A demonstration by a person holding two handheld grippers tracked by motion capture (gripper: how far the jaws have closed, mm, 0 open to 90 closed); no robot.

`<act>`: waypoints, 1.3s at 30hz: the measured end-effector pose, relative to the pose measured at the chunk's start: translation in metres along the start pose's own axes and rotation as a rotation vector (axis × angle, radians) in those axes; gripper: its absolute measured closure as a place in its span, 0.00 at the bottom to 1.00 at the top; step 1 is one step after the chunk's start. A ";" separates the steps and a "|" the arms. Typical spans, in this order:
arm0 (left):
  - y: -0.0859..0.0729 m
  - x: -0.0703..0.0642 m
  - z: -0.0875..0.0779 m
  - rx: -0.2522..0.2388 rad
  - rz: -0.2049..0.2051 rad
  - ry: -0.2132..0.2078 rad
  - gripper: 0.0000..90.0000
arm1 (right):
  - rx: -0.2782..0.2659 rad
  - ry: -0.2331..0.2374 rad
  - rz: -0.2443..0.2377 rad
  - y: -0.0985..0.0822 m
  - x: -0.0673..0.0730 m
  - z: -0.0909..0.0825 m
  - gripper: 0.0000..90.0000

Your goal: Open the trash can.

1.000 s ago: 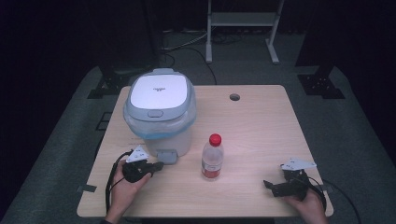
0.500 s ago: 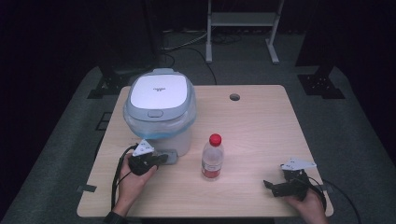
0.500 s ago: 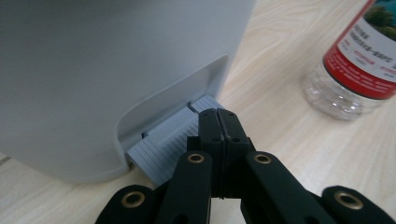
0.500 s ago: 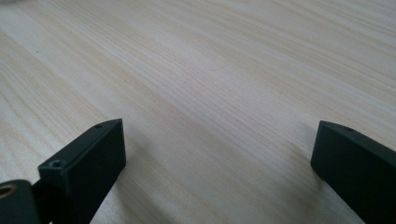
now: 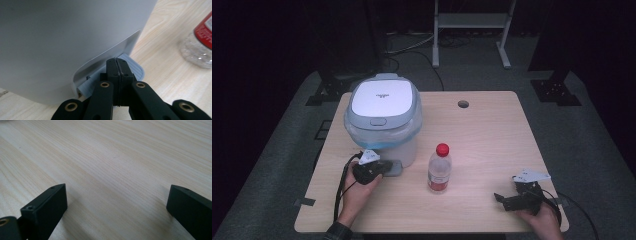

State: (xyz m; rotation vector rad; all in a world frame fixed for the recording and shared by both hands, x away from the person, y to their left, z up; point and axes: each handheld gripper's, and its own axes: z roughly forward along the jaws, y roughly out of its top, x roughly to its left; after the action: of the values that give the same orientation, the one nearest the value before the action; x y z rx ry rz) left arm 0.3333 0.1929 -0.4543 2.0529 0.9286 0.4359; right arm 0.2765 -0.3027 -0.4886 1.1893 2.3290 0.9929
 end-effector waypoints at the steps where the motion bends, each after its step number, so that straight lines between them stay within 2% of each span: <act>1: 0.000 0.000 0.001 -0.002 0.001 0.002 1.00 | 0.000 0.000 0.000 0.000 0.000 0.000 0.02; 3: 0.000 0.000 0.001 -0.002 0.011 0.006 1.00 | 0.000 0.000 0.000 0.000 0.000 0.000 0.02; 6: 0.000 0.000 0.001 -0.005 0.002 0.001 1.00 | 0.000 0.000 0.000 0.000 0.000 0.000 0.02; 8: -0.001 0.001 0.001 -0.004 -0.009 -0.004 1.00 | 0.000 0.000 0.000 0.000 0.000 0.000 0.02; 9: -0.002 -0.001 0.001 -0.009 -0.030 -0.007 1.00 | 0.000 0.000 0.000 0.000 0.000 0.000 0.02; 10: -0.002 -0.002 0.001 -0.006 -0.027 0.019 1.00 | 0.000 0.000 0.000 0.000 0.000 0.000 0.02; 12: -0.002 -0.003 0.001 -0.002 -0.021 0.028 1.00 | 0.000 0.000 0.000 0.000 0.000 0.000 0.02; 14: -0.002 -0.004 0.001 0.000 -0.034 0.036 1.00 | 0.000 0.000 0.000 0.000 0.000 0.000 0.02; 16: -0.001 -0.003 0.001 0.000 -0.024 0.027 0.99 | 0.000 0.000 0.000 0.000 0.000 0.000 0.02; 17: -0.002 -0.004 0.001 0.000 -0.048 0.040 0.98 | 0.000 0.000 0.000 0.000 0.000 0.000 0.02; 19: -0.003 -0.005 0.002 -0.005 -0.072 0.027 0.98 | 0.000 -0.001 0.000 0.000 0.000 0.000 0.02; 20: -0.003 -0.004 0.001 -0.003 -0.070 0.025 0.98 | 0.000 0.000 -0.001 0.000 0.000 0.000 0.02; 21: -0.004 -0.005 0.002 -0.013 -0.098 0.014 0.98 | 0.000 -0.001 0.000 0.000 0.000 0.000 0.02; 23: -0.005 -0.004 0.002 -0.017 -0.104 0.014 1.00 | 0.000 0.000 0.000 0.000 0.000 0.000 0.02; 26: -0.005 -0.003 0.002 -0.017 -0.091 0.015 1.00 | 0.000 0.000 0.000 0.000 0.000 0.000 0.02; 29: -0.005 -0.004 0.003 -0.010 -0.103 0.020 1.00 | 0.000 0.000 0.000 0.000 0.000 0.000 0.02; 30: -0.005 -0.003 0.003 -0.011 -0.094 0.018 1.00 | 0.000 -0.001 0.000 0.000 0.000 0.000 0.02; 34: -0.005 -0.004 0.003 -0.010 -0.108 0.019 1.00 | 0.000 -0.001 0.000 0.000 0.000 0.000 0.02; 39: -0.005 -0.005 0.003 -0.008 -0.105 0.027 1.00 | 0.000 0.000 0.000 0.000 0.000 0.000 0.02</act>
State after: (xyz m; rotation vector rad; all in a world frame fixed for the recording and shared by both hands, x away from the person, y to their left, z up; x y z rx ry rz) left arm 0.3297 0.1894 -0.4603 1.9855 1.0438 0.4109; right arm 0.2764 -0.3027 -0.4886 1.1891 2.3290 0.9921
